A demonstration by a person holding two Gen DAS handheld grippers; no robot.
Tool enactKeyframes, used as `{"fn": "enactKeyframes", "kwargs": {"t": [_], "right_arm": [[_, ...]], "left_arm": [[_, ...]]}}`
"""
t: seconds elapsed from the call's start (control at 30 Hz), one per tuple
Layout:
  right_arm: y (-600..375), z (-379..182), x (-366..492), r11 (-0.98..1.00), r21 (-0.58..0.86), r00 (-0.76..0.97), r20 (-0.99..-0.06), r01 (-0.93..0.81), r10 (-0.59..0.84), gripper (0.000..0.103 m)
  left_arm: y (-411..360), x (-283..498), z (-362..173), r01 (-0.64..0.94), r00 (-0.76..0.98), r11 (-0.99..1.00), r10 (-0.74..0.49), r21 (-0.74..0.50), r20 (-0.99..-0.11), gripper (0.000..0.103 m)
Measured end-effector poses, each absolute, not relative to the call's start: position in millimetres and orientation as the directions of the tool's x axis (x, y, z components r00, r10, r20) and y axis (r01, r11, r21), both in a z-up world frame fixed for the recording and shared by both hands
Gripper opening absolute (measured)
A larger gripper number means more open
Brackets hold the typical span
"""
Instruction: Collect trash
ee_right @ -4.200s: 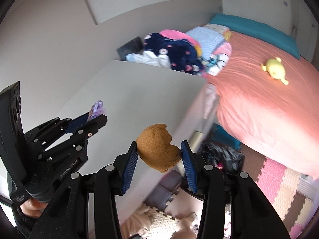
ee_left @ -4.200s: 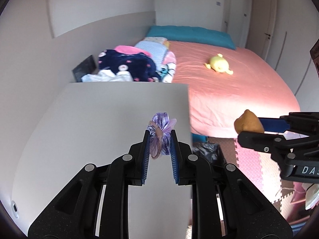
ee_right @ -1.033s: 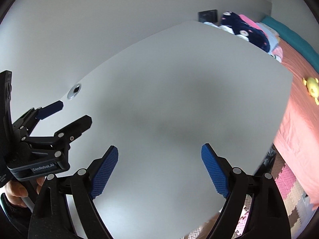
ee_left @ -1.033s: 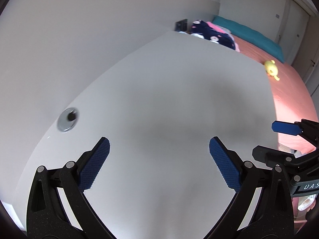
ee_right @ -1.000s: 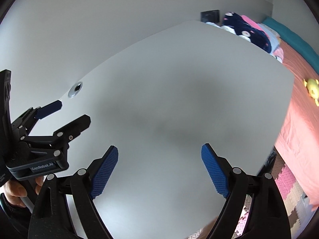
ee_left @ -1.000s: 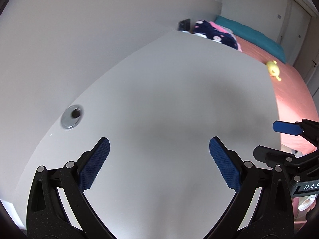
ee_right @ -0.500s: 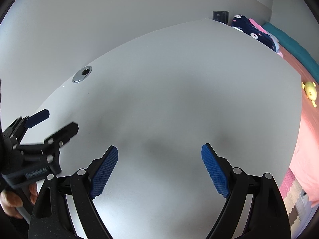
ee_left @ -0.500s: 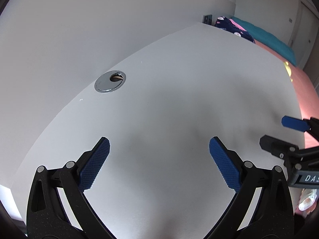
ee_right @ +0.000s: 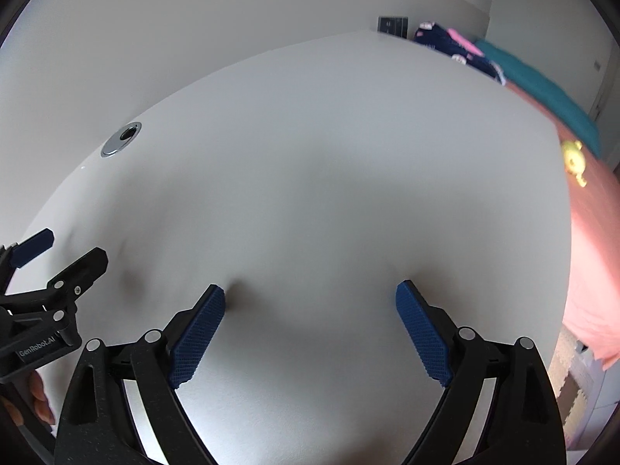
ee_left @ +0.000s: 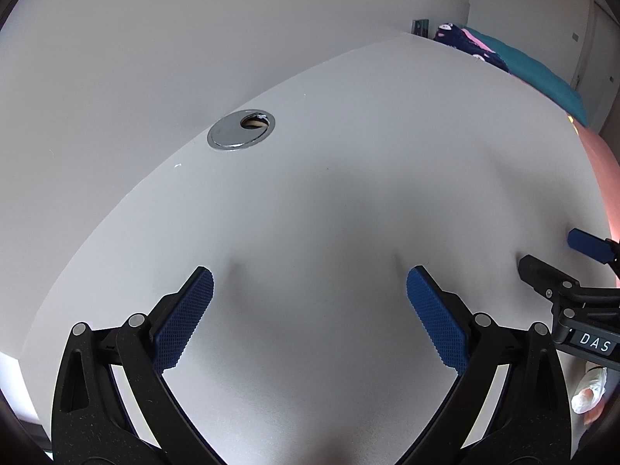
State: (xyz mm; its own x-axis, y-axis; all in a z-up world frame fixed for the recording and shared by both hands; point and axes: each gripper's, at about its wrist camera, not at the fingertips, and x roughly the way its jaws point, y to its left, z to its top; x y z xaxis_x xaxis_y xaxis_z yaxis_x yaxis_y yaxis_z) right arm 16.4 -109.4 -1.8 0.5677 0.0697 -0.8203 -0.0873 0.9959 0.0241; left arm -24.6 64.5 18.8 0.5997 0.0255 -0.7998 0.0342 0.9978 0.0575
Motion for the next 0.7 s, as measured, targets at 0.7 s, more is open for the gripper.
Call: {"fn": "enactKeyframes", "kwargs": {"t": [0.7], "right_arm": [[-105.9,-8.4,19.7,0.999,0.023,0.606,-0.794,-0.035,0.04,0.1]], "left_arm": [[68.6,-20.4,12.2,0.036,0.583,0.999,-0.005,0.019,-0.812,0.097]]}}
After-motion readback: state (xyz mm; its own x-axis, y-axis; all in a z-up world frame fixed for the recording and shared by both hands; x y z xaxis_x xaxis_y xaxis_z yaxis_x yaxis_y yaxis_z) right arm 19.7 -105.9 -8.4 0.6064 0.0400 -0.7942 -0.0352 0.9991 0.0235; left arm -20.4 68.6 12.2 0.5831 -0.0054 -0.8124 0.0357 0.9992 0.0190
